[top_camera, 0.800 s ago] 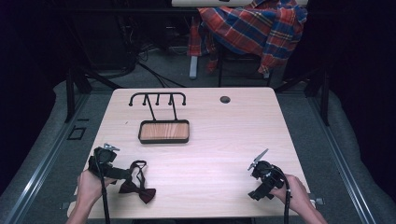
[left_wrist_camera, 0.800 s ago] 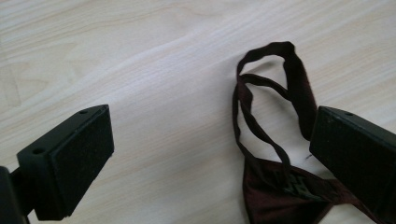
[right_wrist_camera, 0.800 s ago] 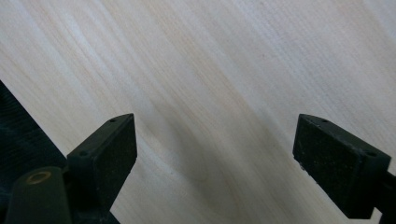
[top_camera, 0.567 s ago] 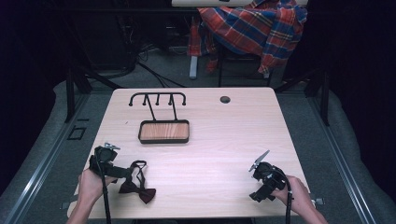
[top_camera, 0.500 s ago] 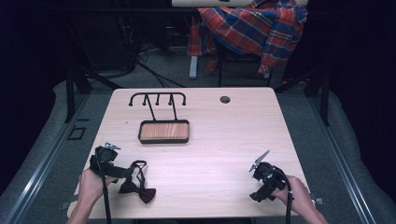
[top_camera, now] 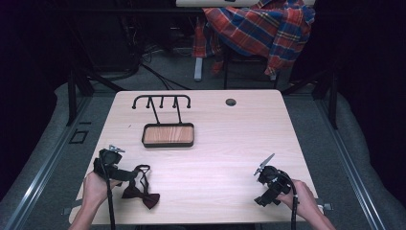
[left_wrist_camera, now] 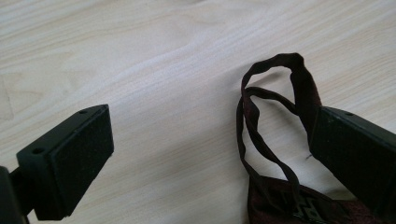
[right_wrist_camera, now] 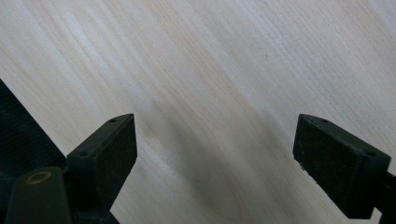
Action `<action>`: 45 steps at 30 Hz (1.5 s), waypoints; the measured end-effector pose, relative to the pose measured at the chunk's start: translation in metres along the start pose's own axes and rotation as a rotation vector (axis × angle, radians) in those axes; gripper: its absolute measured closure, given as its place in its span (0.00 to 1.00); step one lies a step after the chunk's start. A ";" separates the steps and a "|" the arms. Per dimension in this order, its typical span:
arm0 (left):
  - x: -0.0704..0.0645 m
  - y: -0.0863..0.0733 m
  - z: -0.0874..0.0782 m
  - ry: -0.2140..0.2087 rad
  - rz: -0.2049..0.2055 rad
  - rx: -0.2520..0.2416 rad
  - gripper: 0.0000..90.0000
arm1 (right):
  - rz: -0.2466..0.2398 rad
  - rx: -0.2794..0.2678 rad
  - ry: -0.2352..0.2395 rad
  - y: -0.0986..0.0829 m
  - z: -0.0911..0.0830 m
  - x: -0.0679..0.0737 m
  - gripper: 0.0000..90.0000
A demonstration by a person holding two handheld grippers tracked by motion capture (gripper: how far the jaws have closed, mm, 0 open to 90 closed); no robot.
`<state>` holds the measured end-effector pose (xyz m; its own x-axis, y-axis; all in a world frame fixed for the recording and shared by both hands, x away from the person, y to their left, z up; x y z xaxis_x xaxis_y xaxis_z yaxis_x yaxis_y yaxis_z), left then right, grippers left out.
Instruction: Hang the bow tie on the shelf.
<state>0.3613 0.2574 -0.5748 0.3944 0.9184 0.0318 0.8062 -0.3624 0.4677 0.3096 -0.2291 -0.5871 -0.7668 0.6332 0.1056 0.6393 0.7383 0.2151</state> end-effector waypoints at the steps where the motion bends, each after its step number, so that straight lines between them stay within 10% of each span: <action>1: 0.000 0.000 0.000 0.000 0.000 0.000 0.00 | 0.000 0.000 0.000 0.000 0.000 0.000 0.15; 7: -0.006 0.003 0.004 0.027 0.031 0.015 0.01 | -0.011 0.002 -0.004 -0.001 -0.001 0.004 0.15; 12: -0.018 0.011 0.013 -0.002 0.150 0.046 0.10 | -0.012 0.010 -0.016 -0.002 -0.001 0.004 0.15; 45: -0.029 0.014 0.029 0.003 0.258 0.104 0.78 | -0.022 0.027 -0.042 -0.006 -0.003 0.008 0.15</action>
<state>0.3740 0.2216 -0.5945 0.5913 0.7941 0.1407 0.7202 -0.5985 0.3509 0.2995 -0.2289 -0.5851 -0.7779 0.6255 0.0602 0.6240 0.7577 0.1909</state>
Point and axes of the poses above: each handheld gripper's, and its own axes: z roughly forward along the jaws, y roughly out of its top, x roughly to its left, the point moved 5 cm from there along z, roughly forward along the jaws, and after that the axes turned 3 degrees about y, right-handed, at the moved point
